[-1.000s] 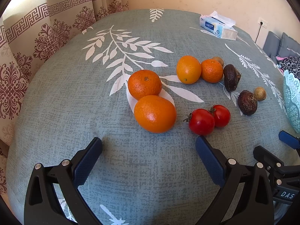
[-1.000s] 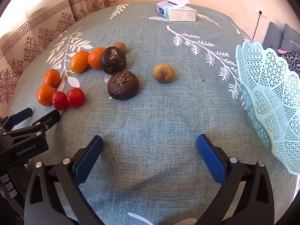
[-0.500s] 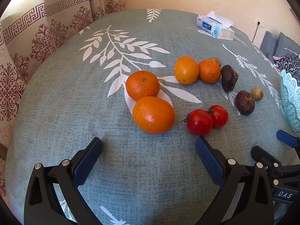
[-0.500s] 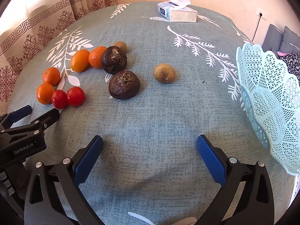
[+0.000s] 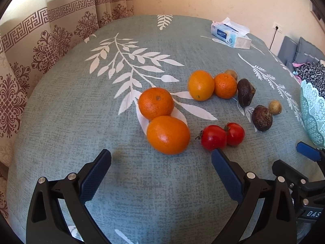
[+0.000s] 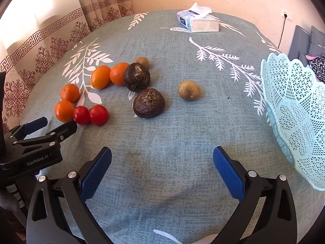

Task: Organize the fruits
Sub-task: 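Move left tool to large orange while right tool moves to dark wrinkled fruit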

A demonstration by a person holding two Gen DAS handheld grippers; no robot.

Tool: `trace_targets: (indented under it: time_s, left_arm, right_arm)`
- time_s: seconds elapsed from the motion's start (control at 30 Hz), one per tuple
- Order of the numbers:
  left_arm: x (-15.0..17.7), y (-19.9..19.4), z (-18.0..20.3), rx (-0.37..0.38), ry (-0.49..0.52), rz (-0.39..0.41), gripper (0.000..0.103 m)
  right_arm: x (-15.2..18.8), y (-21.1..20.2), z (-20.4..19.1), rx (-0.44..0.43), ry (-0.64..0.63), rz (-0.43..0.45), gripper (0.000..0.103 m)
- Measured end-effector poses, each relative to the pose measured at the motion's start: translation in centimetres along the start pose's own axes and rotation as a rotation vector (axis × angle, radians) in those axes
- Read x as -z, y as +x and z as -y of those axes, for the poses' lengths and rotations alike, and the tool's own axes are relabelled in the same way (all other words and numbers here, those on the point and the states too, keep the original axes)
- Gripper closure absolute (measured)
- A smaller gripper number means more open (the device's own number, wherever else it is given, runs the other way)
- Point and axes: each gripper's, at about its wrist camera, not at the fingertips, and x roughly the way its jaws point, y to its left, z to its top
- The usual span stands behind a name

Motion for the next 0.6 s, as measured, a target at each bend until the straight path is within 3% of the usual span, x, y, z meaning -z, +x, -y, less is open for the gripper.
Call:
trace_targets:
  time_s: [0.43, 0.6]
  left_arm:
    - [-1.4, -1.0, -1.8, -0.024, -0.027, 0.069, 0.005]
    - [-1.6, -0.8, -1.9, 0.020, -0.029, 0.056, 0.014]
  right_arm:
    - [-1.0, -1.4, 0.5, -0.023, 0.032, 0.082, 0.002]
    - [-1.2, -1.8, 0.5, -0.033, 0.033, 0.104, 0.002]
